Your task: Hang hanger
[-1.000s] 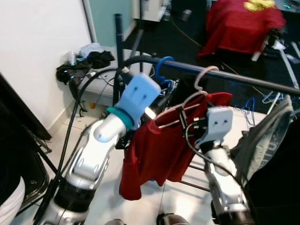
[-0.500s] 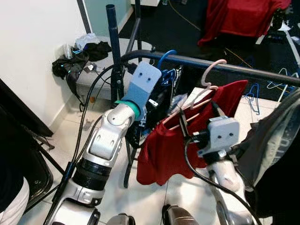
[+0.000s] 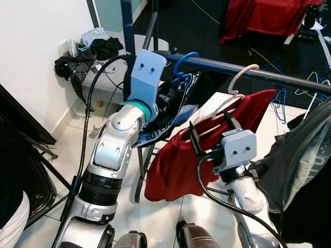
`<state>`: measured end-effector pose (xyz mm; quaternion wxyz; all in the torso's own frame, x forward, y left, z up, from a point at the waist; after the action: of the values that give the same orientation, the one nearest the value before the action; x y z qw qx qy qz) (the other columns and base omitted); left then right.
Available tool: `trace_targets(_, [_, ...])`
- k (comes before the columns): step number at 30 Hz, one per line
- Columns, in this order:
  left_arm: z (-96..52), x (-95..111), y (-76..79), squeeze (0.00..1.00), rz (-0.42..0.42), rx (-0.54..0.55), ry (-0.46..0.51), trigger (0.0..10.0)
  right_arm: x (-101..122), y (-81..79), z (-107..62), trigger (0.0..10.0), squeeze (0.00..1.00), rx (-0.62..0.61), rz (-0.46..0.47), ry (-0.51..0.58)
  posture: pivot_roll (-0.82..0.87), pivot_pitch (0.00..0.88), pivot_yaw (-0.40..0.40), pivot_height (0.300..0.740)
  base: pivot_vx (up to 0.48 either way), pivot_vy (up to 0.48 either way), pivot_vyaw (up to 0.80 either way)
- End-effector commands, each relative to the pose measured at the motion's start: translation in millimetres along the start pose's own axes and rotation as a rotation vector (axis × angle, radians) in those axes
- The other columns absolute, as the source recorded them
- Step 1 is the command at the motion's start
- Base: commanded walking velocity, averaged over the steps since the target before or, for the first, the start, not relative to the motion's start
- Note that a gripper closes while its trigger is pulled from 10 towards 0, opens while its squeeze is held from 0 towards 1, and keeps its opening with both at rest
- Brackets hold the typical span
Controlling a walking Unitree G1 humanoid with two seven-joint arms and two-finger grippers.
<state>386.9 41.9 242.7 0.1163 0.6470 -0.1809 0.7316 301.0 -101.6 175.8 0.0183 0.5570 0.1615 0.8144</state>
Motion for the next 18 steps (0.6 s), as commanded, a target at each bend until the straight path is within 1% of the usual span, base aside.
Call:
trace_targets(1, [-2.3, -3, 4.4, 0.00, 0.020, -0.017, -0.004, 0.0, -1, -0.9, -1.4, 10.0, 0.00, 0.009, 0.009, -0.012, -0.10, 0.118, 0.035, 0.740, 0.000, 0.000, 0.00])
trace_targets(2, [-2.3, -3, 4.4, 0.00, 0.020, -0.017, -0.004, 0.0, -1, -0.9, -1.4, 10.0, 0.00, 0.009, 0.009, -0.012, -0.10, 0.118, 0.035, 0.740, 0.000, 0.000, 0.00])
trace_targets(3, [-7.3, -6, 7.6, 0.00, 0.040, -0.041, -0.009, 0.0, -2, 0.3, -1.6, 10.0, 0.00, 0.009, 0.011, -0.019, -0.10, 0.116, 0.033, 0.740, 0.000, 0.000, 0.00])
trace_targets(4, [-9.3, -7, 8.7, 0.00, 0.046, -0.050, -0.012, 0.0, -3, 0.7, -1.7, 10.0, 0.00, 0.009, 0.011, -0.022, -0.10, 0.116, 0.033, 0.740, 0.000, 0.000, 0.00])
trace_targets(6, [-10.3, -8, 9.1, 0.00, 0.048, -0.054, -0.013, 0.0, -3, 0.7, -1.7, 10.0, 0.00, 0.010, 0.011, -0.023, -0.10, 0.116, 0.033, 0.740, 0.000, 0.000, 0.00])
trace_targets(7, [-12.8, -10, 10.7, 0.00, 0.064, -0.067, -0.013, 0.0, -3, -0.3, -1.1, 10.0, 0.00, 0.013, 0.014, -0.024, -0.10, 0.112, 0.031, 0.740, 0.000, 0.000, 0.00])
trace_targets(10, [-15.0, -11, 11.8, 0.00, 0.076, -0.077, -0.012, 0.0, -3, -1.5, -0.1, 10.0, 0.00, 0.016, 0.015, -0.023, -0.10, 0.109, 0.030, 0.740, 0.000, 0.000, 0.00])
trace_targets(12, [-17.7, -7, 13.4, 0.00, 0.091, -0.089, 0.007, 0.0, -2, -2.0, 2.5, 10.0, 0.00, 0.022, 0.016, -0.019, -0.09, 0.105, 0.026, 0.740, 0.000, 0.000, 0.00])
trace_targets(14, [-18.2, -5, 13.5, 0.00, 0.091, -0.091, 0.020, 0.0, -2, -1.8, 3.3, 10.0, 0.00, 0.023, 0.015, -0.017, -0.09, 0.105, 0.026, 0.740, 0.000, 0.000, 0.00])
trace_targets(17, [-20.3, 5, 12.7, 0.00, 0.082, -0.093, 0.066, 0.0, 1, -2.8, 5.7, 10.0, 0.00, 0.035, 0.007, -0.004, -0.10, 0.101, 0.025, 0.740, 0.000, 0.000, 0.00])
trace_targets(18, [-22.9, 13, 11.8, 0.00, 0.079, -0.101, 0.098, 6.6, 4, -2.8, 7.2, 10.0, 0.00, 0.040, 0.000, 0.006, -0.10, 0.099, 0.028, 0.740, 0.000, 0.000, 0.00])
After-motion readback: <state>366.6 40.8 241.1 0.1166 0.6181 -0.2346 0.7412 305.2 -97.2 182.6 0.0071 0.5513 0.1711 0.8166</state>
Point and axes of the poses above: a point about 5 cm out from each wrist's last joint towards the gripper, its own z axis pointing out of the wrist towards the gripper, its own x axis along the axis of the wrist's last joint, y = z × x, the point moved 6 cm from there along z, pointing out of the wrist towards the gripper, and after that the axes turned 5 degrees about -z, right-handed, at the moved point
